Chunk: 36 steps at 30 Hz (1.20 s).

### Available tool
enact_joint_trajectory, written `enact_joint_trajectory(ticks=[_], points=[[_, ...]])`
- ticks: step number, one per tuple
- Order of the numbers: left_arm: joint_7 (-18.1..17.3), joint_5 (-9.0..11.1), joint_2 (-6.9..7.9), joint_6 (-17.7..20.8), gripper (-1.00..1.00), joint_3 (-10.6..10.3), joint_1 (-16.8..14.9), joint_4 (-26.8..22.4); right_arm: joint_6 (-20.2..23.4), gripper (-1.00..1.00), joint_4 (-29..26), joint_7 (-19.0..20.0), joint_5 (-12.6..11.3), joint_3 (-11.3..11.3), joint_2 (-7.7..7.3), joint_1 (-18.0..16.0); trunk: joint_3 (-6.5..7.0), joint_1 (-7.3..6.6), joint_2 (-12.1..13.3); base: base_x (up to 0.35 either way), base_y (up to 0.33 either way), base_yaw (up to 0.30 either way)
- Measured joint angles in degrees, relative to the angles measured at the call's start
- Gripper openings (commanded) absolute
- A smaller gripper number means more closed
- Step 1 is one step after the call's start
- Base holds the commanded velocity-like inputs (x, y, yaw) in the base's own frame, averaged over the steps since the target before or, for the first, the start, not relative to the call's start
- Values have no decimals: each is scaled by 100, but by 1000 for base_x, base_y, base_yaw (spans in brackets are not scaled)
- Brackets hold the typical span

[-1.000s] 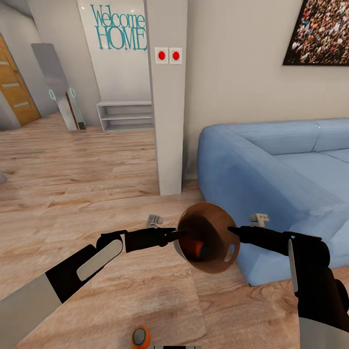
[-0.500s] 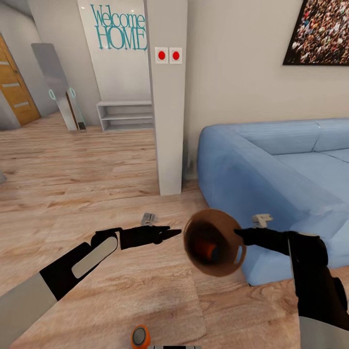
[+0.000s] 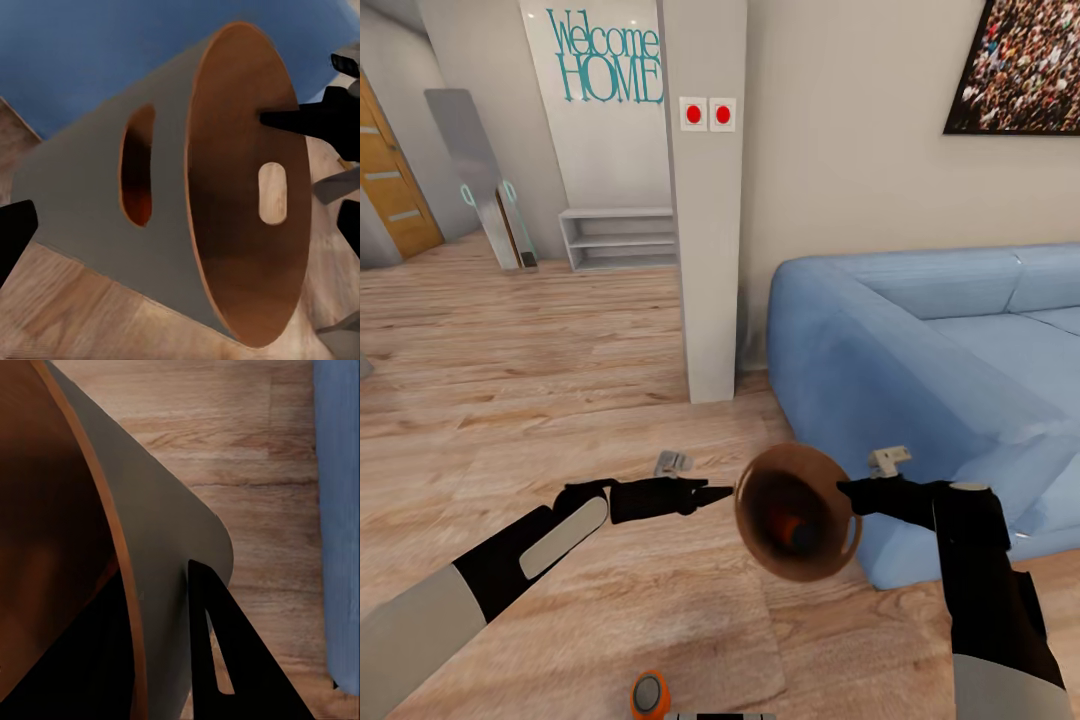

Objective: Put the three can of soda from the living room inside the tash can in the kitchen.

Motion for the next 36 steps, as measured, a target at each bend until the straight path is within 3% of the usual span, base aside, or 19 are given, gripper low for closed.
enact_joint_trajectory(ticks=[5,12,20,25,29,33,36], points=[[-11,-37,1,6,100,2,0,103,-107,-100,-2,11,338,1,61,0,0,0,0,0,0,0],[-1,-97,1,10,100,2,0,151,-72,-100,-8,16,588,18,104,0,0,0,0,0,0,0],[-6,-123,27,-2,100,2,-1,186,-77,-100,5,71,900,-116,291,27,-1,1,-1,0,0,0],[-9,-131,26,35,100,2,0,191,-255,-100,-5,49,1256,-129,341,26,-1,1,-1,0,0,0],[-16,-153,32,49,100,2,0,204,-208,-100,-22,64,1333,-137,456,27,-1,1,-1,0,0,0],[-17,-161,36,54,100,2,0,206,-147,-100,-31,61,1404,-141,474,26,-1,1,-1,0,0,0],[-25,-173,68,51,100,3,0,165,-290,-100,-106,32,1634,-188,556,34,-2,2,-1,0,0,0]])
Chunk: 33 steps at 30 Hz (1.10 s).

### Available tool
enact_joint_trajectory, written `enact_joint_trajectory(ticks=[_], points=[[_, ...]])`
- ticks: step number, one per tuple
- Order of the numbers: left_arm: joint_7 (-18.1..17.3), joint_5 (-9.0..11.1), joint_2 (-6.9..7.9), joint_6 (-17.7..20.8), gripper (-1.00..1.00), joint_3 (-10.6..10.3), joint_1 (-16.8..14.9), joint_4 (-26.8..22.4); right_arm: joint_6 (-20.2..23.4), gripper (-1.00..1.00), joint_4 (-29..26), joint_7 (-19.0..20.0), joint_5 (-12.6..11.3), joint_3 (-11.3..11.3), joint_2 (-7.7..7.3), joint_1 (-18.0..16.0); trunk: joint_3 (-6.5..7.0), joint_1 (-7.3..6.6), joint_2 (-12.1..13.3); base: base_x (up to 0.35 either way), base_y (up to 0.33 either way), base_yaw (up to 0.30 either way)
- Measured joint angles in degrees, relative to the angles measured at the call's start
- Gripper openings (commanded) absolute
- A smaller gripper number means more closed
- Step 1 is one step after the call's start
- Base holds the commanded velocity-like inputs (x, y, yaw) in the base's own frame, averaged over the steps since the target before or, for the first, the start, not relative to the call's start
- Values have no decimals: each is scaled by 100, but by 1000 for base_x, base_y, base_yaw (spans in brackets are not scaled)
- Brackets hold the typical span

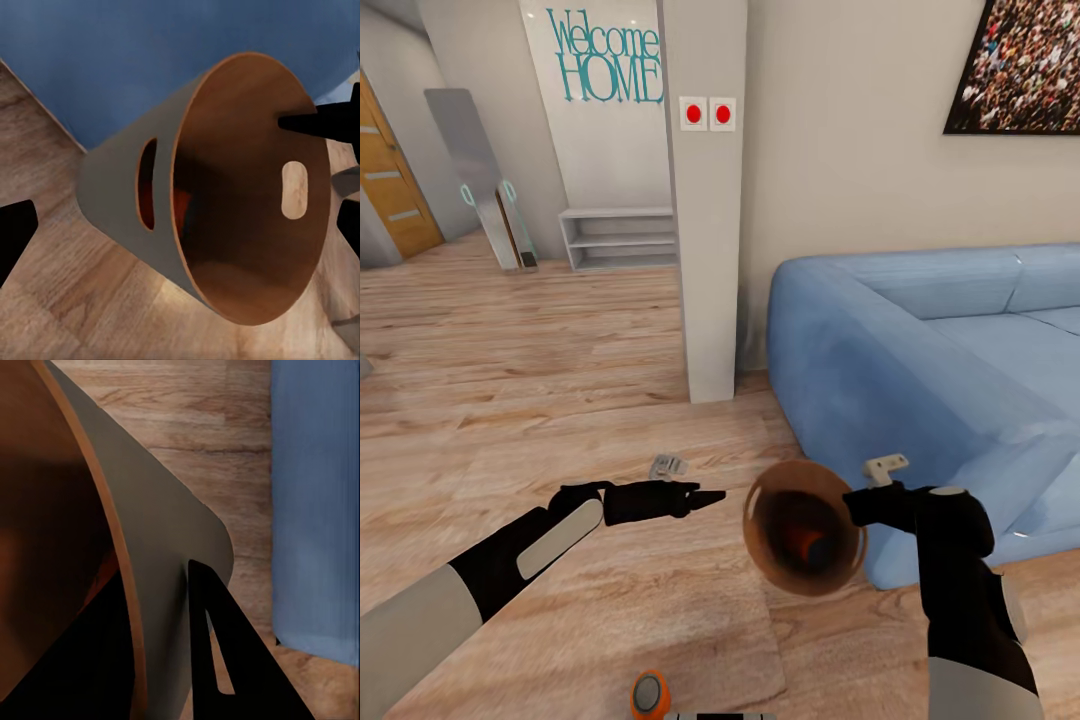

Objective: Put the three can of soda from the living room inside the tash can in the kitchen.

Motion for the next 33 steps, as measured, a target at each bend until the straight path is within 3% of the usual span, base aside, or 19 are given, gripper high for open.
enact_joint_trajectory(ticks=[2,9,27,29,33], points=[[-1,0,4,11,100,-1,0,-4,29,-100,-1,11,37,7,2,1,0,0,0,0,0,0],[-12,-28,20,35,100,-1,-1,133,142,-100,-8,76,132,86,210,1,0,0,0,0,0,0],[-27,-31,21,27,100,-1,0,130,332,-100,-9,74,530,84,210,-6,0,0,0,0,0,0],[-27,-29,21,15,100,0,0,129,810,-100,29,81,470,75,210,-5,0,0,0,0,0,0],[-28,-29,21,3,100,-1,0,129,749,-100,-11,71,3,68,210,-5,0,0,0,-21,35,0]])
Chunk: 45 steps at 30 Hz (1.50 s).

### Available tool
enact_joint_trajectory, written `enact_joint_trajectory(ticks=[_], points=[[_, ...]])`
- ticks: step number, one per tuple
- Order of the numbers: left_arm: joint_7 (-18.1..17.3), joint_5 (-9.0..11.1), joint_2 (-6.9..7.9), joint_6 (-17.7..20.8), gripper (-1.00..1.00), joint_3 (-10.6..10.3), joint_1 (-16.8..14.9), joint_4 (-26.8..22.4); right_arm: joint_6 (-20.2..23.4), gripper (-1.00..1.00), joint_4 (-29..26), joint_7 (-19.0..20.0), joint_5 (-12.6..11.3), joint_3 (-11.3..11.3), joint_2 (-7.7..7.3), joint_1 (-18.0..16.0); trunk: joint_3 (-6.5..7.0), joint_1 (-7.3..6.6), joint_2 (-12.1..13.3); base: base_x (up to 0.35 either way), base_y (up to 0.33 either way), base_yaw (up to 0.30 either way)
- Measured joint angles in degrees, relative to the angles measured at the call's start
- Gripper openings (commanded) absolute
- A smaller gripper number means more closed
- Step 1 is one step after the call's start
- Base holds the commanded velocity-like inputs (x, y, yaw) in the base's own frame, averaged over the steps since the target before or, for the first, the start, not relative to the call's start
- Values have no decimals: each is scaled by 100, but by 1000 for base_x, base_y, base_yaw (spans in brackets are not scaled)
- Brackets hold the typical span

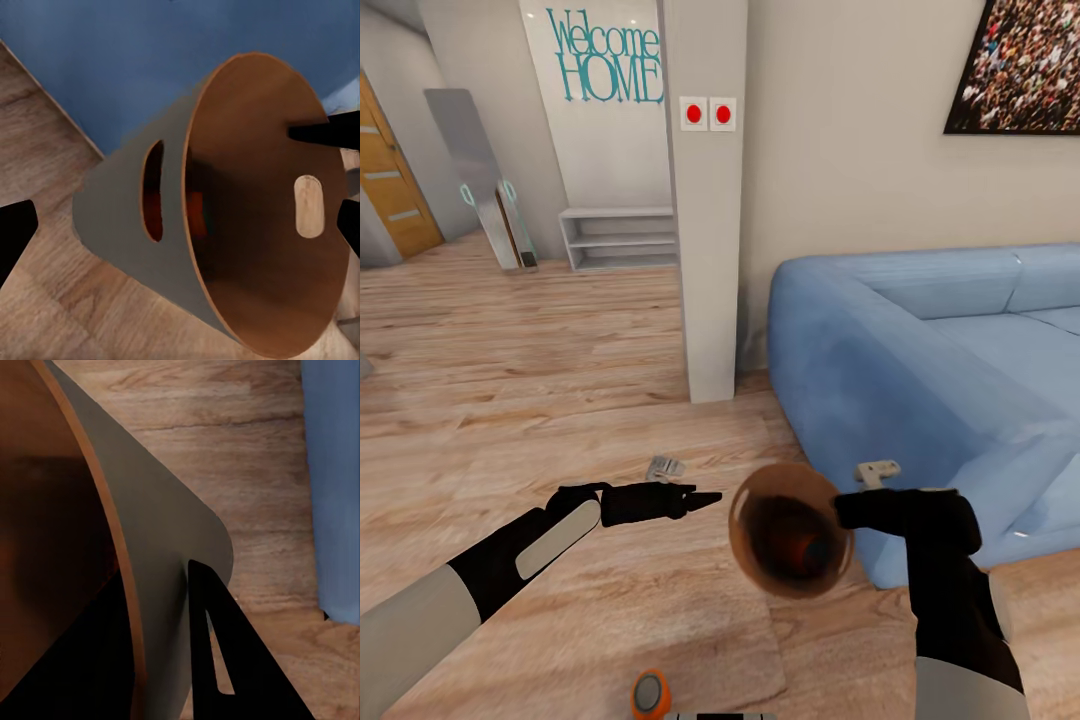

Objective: Put the three can of soda from the living room inside the tash can in the kitchen.

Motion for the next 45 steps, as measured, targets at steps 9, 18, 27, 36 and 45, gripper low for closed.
enact_joint_trajectory(ticks=[9,18,27,36,45], points=[[-7,2,8,2,100,7,0,-2,-87,-100,1,-25,-775,-6,-1,-2,0,0,0,-54,131,0],[-16,2,9,-2,100,9,0,0,-37,-100,2,-10,-897,0,0,1,0,0,0,-2,4,0],[-26,3,11,1,100,9,0,0,11,-100,2,28,-955,-2,0,-1,0,0,0,0,38,0],[-26,2,17,4,100,9,0,0,-1,-100,2,28,-926,-12,0,1,0,0,0,0,89,0],[-26,3,18,2,100,9,0,0,18,-100,2,32,-953,-31,0,1,0,0,0,0,1,0]])
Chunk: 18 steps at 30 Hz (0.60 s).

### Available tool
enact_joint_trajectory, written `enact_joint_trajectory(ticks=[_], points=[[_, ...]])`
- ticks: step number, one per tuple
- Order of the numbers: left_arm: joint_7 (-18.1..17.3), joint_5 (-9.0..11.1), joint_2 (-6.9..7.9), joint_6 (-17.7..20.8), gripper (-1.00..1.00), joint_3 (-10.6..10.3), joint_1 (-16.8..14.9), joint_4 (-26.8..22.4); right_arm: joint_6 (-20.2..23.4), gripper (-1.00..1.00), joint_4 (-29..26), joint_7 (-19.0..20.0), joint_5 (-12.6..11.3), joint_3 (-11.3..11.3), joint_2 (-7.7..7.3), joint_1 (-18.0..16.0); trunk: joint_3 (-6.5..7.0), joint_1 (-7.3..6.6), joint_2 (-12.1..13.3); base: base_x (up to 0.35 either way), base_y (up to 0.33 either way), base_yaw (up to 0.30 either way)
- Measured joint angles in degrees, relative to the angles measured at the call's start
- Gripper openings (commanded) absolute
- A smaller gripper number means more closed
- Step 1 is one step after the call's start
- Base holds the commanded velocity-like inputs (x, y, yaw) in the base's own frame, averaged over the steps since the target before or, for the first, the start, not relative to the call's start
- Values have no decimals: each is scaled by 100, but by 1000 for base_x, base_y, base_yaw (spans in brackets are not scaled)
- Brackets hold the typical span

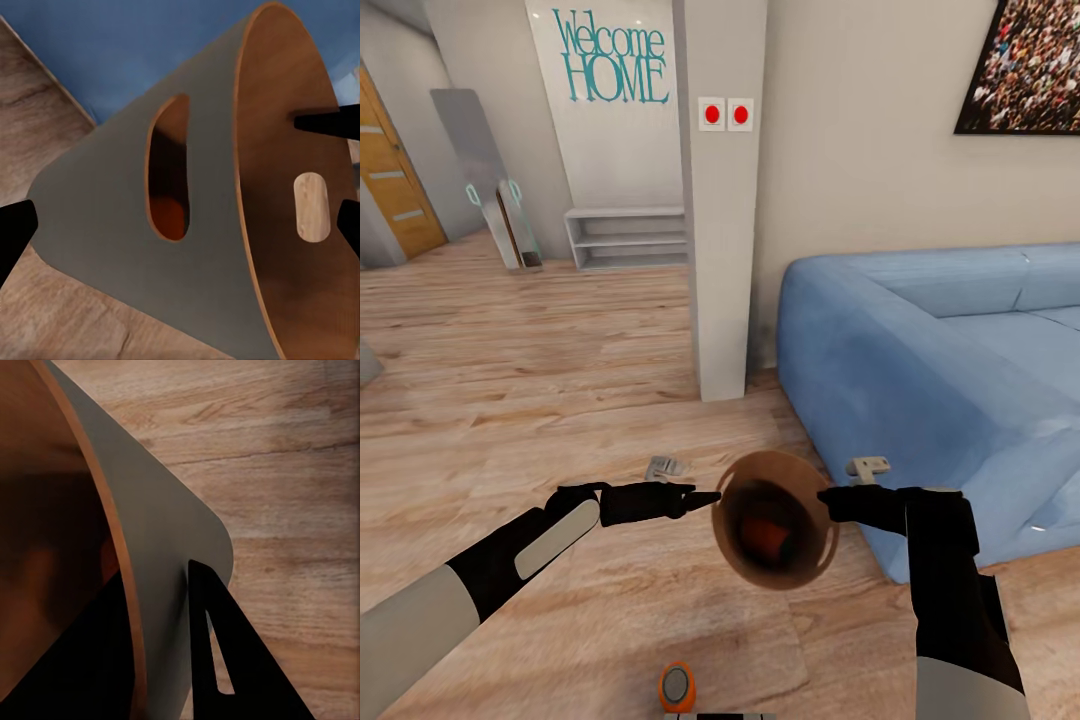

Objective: Put the three can of soda from the living room inside the tash can in the kitchen.

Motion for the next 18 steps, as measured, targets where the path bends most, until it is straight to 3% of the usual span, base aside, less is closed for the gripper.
enact_joint_trajectory(ticks=[18], points=[[-9,-1,27,5,100,0,0,0,23,-100,0,10,-15,-5,0,-1,0,0,0,0,0,0]])
